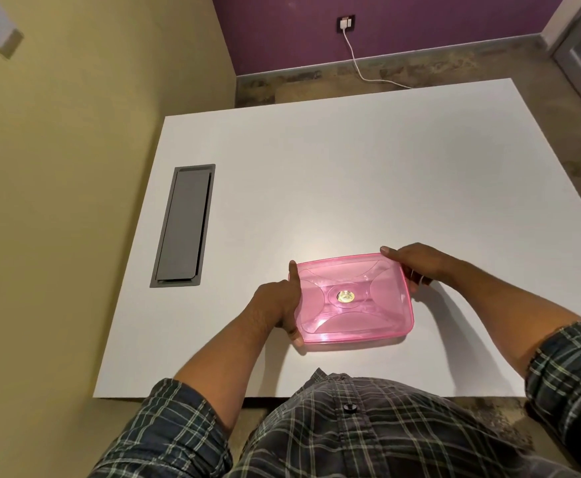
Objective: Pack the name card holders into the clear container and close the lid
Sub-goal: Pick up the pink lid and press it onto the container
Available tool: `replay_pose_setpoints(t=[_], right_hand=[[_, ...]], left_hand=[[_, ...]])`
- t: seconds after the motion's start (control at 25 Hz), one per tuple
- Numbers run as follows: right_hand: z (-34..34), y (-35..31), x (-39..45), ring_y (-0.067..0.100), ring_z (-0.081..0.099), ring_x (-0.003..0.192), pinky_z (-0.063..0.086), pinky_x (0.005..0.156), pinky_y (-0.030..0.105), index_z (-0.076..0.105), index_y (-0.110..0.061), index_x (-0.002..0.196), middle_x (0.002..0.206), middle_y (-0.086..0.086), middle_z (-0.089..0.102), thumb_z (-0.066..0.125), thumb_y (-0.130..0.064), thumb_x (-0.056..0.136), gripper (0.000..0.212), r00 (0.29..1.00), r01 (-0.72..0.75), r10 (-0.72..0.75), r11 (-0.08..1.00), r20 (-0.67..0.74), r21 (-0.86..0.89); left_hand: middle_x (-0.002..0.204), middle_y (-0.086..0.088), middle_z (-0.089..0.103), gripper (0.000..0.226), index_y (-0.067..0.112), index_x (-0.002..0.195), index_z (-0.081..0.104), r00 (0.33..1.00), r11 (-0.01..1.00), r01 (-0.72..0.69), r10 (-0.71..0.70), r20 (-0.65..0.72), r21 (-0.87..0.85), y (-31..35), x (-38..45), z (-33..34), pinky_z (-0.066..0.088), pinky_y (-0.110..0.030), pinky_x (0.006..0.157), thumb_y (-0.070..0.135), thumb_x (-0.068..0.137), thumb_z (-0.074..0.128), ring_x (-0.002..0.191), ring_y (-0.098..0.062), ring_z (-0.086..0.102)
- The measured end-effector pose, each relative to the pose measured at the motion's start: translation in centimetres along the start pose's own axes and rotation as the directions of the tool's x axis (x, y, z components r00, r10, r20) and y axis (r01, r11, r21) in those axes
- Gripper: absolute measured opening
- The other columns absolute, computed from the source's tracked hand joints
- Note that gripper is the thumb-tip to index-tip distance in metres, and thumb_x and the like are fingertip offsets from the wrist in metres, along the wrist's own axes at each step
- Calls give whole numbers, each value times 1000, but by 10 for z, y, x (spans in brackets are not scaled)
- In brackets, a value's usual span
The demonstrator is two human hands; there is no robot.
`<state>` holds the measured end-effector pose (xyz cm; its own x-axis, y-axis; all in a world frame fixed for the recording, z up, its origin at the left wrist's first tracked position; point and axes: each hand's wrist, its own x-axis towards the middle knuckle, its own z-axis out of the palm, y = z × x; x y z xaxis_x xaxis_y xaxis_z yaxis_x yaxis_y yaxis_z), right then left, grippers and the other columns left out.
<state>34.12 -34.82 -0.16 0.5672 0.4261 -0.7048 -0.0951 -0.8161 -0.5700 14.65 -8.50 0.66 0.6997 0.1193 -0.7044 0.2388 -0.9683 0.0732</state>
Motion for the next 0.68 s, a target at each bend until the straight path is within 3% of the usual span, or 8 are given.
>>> replay_pose_setpoints(t=[0.16, 0.36, 0.68], right_hand=[[-6, 2, 11, 24, 58, 62, 39, 55, 25, 71, -6, 95, 77, 6, 64, 53, -83, 79, 81, 994, -111, 111, 994, 15, -18], [3, -3, 16, 24, 46, 54, 31, 46, 21, 58, -9, 71, 64, 12, 58, 47, -78, 85, 71, 990, -134, 131, 987, -46, -87], [8, 0, 6, 24, 50, 53, 33, 47, 21, 59, -9, 73, 64, 10, 58, 53, -76, 85, 68, 990, -109, 107, 994, -87, -19]], left_hand=[[118, -18, 67, 163, 0, 147, -33, 1000, 999, -5, 6, -9, 34, 0, -2, -1, 47, -35, 75, 43, 56, 95, 100, -34, 68], [118, -19, 67, 161, 2, 147, -36, 1000, 999, -2, 1, 25, 32, 1, -1, -4, 50, -37, 80, 41, 59, 94, 100, -34, 68], [115, -19, 68, 162, 1, 149, -31, 999, 994, -17, 21, -40, 107, -1, -3, -2, 51, -39, 87, 49, 57, 93, 100, -37, 67]])
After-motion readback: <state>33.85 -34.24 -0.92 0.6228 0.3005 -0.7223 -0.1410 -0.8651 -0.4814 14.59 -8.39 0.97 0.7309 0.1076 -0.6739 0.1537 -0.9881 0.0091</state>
